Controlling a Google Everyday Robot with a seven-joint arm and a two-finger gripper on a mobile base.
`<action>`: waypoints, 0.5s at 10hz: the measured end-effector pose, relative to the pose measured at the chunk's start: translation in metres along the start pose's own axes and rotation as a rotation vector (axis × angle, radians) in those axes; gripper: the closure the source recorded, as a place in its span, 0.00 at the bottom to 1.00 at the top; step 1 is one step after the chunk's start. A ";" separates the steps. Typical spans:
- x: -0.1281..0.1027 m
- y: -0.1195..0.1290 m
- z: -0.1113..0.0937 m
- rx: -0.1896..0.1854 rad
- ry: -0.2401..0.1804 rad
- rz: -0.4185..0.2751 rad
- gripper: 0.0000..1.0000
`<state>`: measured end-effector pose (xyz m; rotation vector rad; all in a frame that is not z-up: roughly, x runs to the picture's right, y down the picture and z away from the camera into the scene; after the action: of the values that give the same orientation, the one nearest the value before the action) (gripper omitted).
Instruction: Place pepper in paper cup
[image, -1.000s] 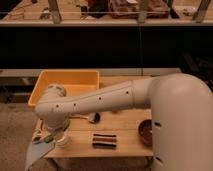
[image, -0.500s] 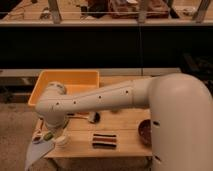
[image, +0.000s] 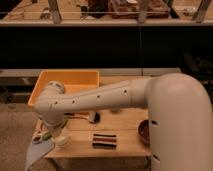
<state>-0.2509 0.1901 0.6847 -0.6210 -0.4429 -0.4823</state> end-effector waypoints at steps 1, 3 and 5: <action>-0.001 0.000 -0.001 -0.001 0.001 -0.003 0.37; -0.004 0.000 -0.002 -0.005 0.002 -0.008 0.21; -0.005 0.000 -0.003 -0.012 0.000 -0.011 0.20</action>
<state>-0.2536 0.1897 0.6799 -0.6308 -0.4436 -0.4960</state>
